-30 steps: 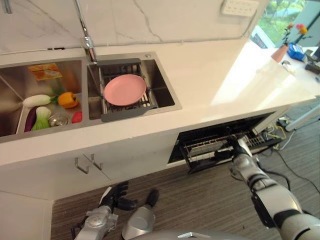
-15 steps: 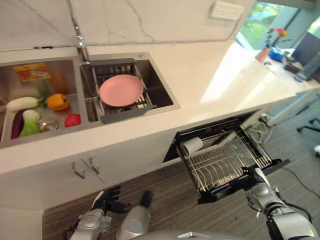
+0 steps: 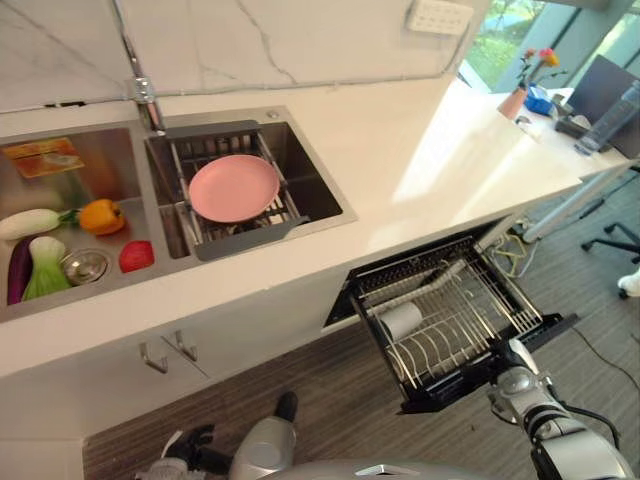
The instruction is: Place the dishes in the dishwasher.
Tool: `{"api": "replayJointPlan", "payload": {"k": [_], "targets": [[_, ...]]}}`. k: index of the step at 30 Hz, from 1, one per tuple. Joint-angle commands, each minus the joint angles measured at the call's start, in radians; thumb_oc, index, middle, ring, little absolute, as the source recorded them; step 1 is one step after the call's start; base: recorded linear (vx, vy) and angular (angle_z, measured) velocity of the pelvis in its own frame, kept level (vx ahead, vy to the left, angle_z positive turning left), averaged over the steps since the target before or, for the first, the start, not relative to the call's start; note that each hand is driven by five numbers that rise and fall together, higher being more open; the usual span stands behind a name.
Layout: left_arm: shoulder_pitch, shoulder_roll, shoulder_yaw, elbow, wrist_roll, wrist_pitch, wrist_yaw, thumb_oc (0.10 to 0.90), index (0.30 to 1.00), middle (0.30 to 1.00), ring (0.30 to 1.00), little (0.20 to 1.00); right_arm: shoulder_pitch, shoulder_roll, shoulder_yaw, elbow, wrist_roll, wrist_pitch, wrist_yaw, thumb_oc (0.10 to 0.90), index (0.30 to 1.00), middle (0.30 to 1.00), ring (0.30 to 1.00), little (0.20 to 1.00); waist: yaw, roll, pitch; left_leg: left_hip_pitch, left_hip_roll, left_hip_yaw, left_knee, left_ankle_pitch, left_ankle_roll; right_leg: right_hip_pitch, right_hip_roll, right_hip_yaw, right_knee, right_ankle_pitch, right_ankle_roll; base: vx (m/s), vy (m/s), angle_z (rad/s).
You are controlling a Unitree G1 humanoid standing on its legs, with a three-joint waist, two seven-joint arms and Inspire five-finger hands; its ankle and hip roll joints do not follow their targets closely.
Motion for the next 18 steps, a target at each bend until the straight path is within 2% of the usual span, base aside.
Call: {"api": "replayJointPlan", "payload": {"k": [1, 2, 6, 9, 18], "targets": [[-0.043, -0.064, -0.042, 0.011, 0.045, -0.053, 0.041, 0.800, 0.900, 0.900, 0.900, 0.900, 0.038, -0.019, -0.011, -0.088, 0.094, -0.097, -0.064, 0.800, 0.900, 0.900, 0.900, 0.900, -0.017, 0.108, 0.006, 0.217, 0.097, -0.041, -0.208, -0.071, -0.048, -0.028, -0.003, -0.012, 0.046, -0.017, 0.067, 0.00, -0.008, -0.35], [-0.043, -0.078, -0.040, 0.072, 0.044, -0.048, 0.047, 0.800, 0.900, 0.900, 0.900, 0.900, 0.045, -0.019, -0.045, -0.166, 0.122, -0.114, -0.092, 0.800, 0.900, 0.900, 0.900, 0.900, -0.024, 0.112, 0.003, 0.218, 0.100, -0.041, -0.208, -0.071, -0.049, -0.027, 0.000, -0.013, 0.048, -0.021, 0.064, 0.00, -0.016, -0.19], [-0.037, -0.088, -0.034, 0.115, 0.037, -0.043, 0.044, 0.800, 0.900, 0.900, 0.900, 0.900, 0.059, -0.018, -0.084, -0.210, 0.149, -0.123, -0.111, 0.800, 0.900, 0.900, 0.900, 0.900, -0.028, 0.118, -0.001, 0.220, 0.103, -0.041, -0.208, -0.072, -0.050, -0.025, 0.003, -0.015, 0.048, -0.024, 0.061, 0.00, -0.006, -0.01], [-0.029, -0.102, -0.022, 0.195, 0.029, -0.032, 0.035, 0.800, 0.900, 0.900, 0.900, 0.900, 0.077, -0.018, -0.154, -0.299, 0.178, -0.135, -0.150, 0.800, 0.900, 0.900, 0.900, 0.900, -0.039, 0.132, -0.013, 0.225, 0.114, -0.036, -0.208, -0.070, -0.056, -0.021, 0.013, -0.007, 0.044, -0.031, 0.053, 0.01, -0.035, 0.00], [-0.030, -0.128, -0.024, 0.213, 0.009, -0.023, 0.031, 0.800, 0.900, 0.900, 0.900, 0.900, 0.142, -0.041, -0.302, -0.521, 0.179, -0.158, -0.224, 0.800, 0.900, 0.900, 0.900, 0.900, -0.083, 0.157, -0.028, 0.238, 0.151, -0.019, -0.208, -0.059, -0.075, -0.014, 0.055, 0.041, 0.023, -0.052, 0.029, 0.00, -0.071, -0.03]]}}
